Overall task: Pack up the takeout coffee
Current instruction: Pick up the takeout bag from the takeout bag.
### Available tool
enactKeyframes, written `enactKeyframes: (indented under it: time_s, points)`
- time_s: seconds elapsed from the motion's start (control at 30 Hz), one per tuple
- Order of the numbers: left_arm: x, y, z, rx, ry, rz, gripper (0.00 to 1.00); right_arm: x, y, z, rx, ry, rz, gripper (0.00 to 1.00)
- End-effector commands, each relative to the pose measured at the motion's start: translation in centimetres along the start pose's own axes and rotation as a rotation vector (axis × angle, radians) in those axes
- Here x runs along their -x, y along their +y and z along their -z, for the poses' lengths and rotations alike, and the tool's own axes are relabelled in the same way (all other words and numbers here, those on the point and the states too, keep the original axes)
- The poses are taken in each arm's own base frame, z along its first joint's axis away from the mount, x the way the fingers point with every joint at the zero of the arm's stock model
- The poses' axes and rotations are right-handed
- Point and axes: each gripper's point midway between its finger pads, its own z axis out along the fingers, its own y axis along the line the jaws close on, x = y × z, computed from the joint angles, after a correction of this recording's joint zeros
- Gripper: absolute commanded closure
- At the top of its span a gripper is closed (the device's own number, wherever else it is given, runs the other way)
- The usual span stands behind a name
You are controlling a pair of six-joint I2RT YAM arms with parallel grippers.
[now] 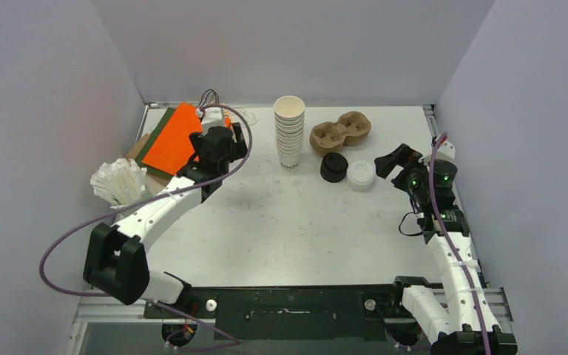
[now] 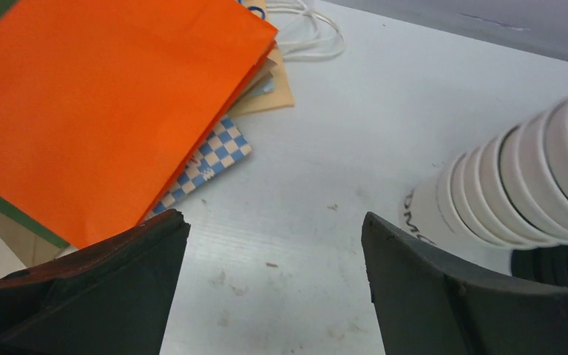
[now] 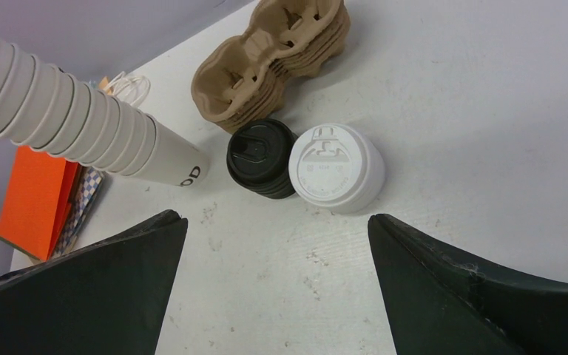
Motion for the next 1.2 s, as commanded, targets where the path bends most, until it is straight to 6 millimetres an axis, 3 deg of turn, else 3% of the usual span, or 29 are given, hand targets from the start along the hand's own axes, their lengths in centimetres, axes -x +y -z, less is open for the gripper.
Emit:
enactKeyframes:
  time_s: [0.0,0.13,0.3,0.5,0.83,1.17]
  points:
    - [1.6,2.8,-2.9,0.262,-0.031,-0.290,0.13,1.9,1.7,1.0,0.048,-0.042,0.028,0.00]
    - [0.9,3.4,-6.0,0.372,0.033,-0.428,0.07,1.5,2.1,0.9,0.061,-0.023,0.034,0.00]
    - [-0.2,4.7,-9.6,0.452,0.093,-0.528,0.12,1.1,2.5,0.6,0.085,-0.011,0.047,0.00]
    - [-0.4,6.2,-13.0,0.479,0.143,-0.574,0.43,0.9,2.6,0.3,0.092,-0.003,0.046,0.00]
    - [-2.0,7.4,-15.9,0.503,0.212,-0.678,0.50,0.7,2.1,-0.4,0.074,0.002,0.046,0.00]
    - [-2.9,5.9,-16.5,0.520,0.212,-0.784,0.41,1.0,2.0,-0.8,0.063,0.000,0.046,0.00]
